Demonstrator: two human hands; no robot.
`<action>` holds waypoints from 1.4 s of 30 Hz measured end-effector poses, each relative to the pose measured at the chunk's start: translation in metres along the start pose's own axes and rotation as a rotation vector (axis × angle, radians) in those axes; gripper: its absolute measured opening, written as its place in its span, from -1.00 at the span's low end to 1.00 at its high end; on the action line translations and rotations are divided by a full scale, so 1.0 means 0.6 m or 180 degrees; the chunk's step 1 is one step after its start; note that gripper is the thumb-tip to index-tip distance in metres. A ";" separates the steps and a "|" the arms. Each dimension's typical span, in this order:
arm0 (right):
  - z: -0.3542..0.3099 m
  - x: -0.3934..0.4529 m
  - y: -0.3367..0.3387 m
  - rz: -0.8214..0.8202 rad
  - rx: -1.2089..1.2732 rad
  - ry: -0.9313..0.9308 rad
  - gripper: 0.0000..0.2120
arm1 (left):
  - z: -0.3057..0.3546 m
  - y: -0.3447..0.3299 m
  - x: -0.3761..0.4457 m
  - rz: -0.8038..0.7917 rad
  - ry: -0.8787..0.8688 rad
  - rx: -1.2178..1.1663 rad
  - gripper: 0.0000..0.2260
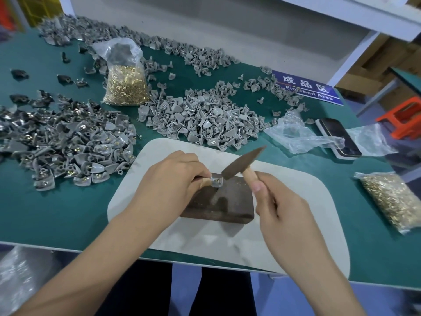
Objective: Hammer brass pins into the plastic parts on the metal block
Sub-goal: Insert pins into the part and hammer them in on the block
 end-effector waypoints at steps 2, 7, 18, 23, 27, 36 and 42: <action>-0.003 -0.002 0.000 0.0294 0.0258 -0.0062 -0.66 | -0.001 -0.001 0.001 -0.0027 -0.0019 -0.0041 -0.95; 0.000 0.000 -0.004 -0.0127 0.0053 -0.0034 -0.68 | -0.002 0.001 0.002 0.0007 -0.0075 -0.0133 -0.96; -0.009 -0.005 -0.008 0.0203 0.0176 -0.0096 -0.69 | -0.009 0.001 0.005 -0.0072 -0.0098 -0.0253 -0.97; -0.011 -0.006 -0.001 0.0099 -0.0074 -0.0034 -0.64 | -0.010 0.003 0.006 -0.0087 -0.0141 -0.0229 -0.95; -0.021 -0.007 -0.010 -0.0008 -0.0203 -0.0093 -0.68 | -0.011 0.006 0.009 -0.0125 -0.0150 -0.0262 -0.95; -0.018 -0.003 0.000 -0.0153 -0.0368 -0.0041 -0.66 | -0.004 0.024 0.024 -0.0543 -0.0120 -0.0046 -0.88; -0.021 -0.008 0.006 -0.0104 -0.0270 -0.0051 -0.65 | 0.001 0.026 0.014 -0.0580 -0.0053 0.0090 -0.87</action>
Point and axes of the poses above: each hand's wrist, its own x-axis towards the middle knuckle, its own y-axis out of the back of the hand, z = x × y, the point moved 1 cm from there along x, towards the middle knuckle, and after that the axes turned 2 degrees about -y, right-handed, at the moved point
